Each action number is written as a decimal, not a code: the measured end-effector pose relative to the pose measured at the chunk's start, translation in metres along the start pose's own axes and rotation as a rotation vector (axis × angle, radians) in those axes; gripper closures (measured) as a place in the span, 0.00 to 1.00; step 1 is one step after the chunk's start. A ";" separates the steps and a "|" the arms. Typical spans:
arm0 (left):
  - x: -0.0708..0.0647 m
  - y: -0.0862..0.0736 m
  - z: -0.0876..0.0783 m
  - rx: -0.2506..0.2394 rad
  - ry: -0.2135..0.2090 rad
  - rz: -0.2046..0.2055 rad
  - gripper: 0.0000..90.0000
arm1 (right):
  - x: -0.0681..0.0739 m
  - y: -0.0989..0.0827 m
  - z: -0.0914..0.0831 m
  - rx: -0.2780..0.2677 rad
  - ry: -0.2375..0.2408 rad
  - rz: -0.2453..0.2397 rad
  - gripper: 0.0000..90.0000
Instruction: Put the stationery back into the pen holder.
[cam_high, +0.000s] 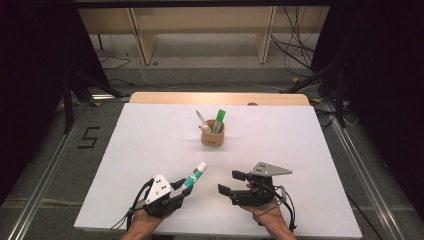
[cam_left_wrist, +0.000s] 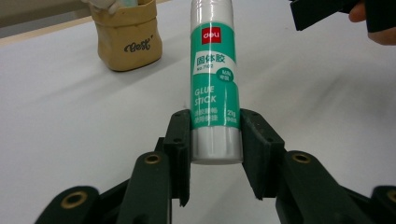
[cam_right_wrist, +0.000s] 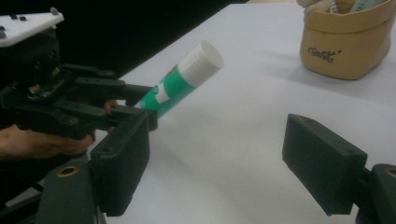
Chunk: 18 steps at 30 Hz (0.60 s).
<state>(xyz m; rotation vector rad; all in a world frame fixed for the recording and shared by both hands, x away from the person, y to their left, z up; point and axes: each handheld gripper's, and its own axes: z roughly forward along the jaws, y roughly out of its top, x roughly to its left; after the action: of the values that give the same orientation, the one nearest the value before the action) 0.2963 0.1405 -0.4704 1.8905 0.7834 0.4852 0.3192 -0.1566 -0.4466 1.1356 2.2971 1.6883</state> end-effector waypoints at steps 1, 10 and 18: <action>-0.001 0.000 0.001 -0.004 -0.002 0.004 0.73 | 0.000 0.000 0.001 -0.003 0.010 0.016 0.27; -0.008 0.004 0.007 -0.052 -0.005 0.050 0.73 | -0.002 0.004 0.016 -0.026 0.098 0.130 0.28; -0.010 0.006 0.008 -0.076 -0.006 0.063 0.73 | -0.004 0.009 0.028 -0.047 0.138 0.188 0.30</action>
<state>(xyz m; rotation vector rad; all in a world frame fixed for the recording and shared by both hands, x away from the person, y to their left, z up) 0.2961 0.1261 -0.4685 1.8497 0.6936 0.5403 0.3393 -0.1358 -0.4513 1.3013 2.2772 1.9333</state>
